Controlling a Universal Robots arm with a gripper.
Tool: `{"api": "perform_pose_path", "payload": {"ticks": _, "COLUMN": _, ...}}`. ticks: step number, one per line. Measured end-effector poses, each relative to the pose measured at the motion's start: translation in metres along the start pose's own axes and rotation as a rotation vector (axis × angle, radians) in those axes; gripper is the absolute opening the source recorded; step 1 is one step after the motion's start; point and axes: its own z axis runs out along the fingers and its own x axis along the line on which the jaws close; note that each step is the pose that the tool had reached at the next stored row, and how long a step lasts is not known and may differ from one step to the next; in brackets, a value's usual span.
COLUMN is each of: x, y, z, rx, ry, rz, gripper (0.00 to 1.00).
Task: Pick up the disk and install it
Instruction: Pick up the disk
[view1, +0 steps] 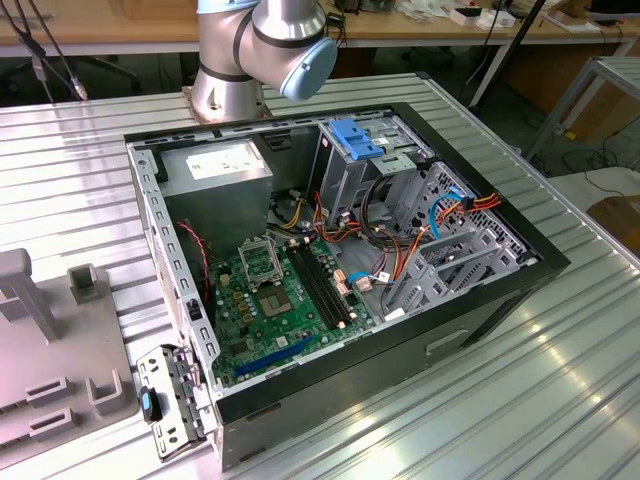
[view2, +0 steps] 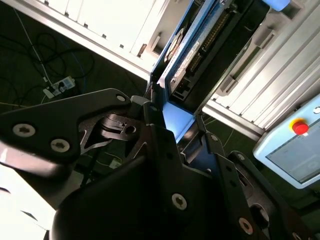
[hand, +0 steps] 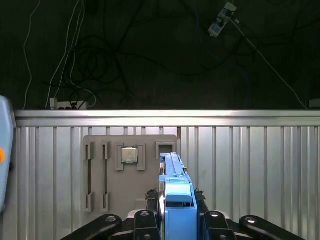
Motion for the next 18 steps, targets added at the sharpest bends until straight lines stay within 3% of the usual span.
{"api": "perform_pose_path", "payload": {"ticks": 18, "x": -0.0005, "y": -0.0005, "z": -0.0287, "rx": -0.0119, "ry": 0.0001, "rz": 0.000, "gripper": 0.37}}
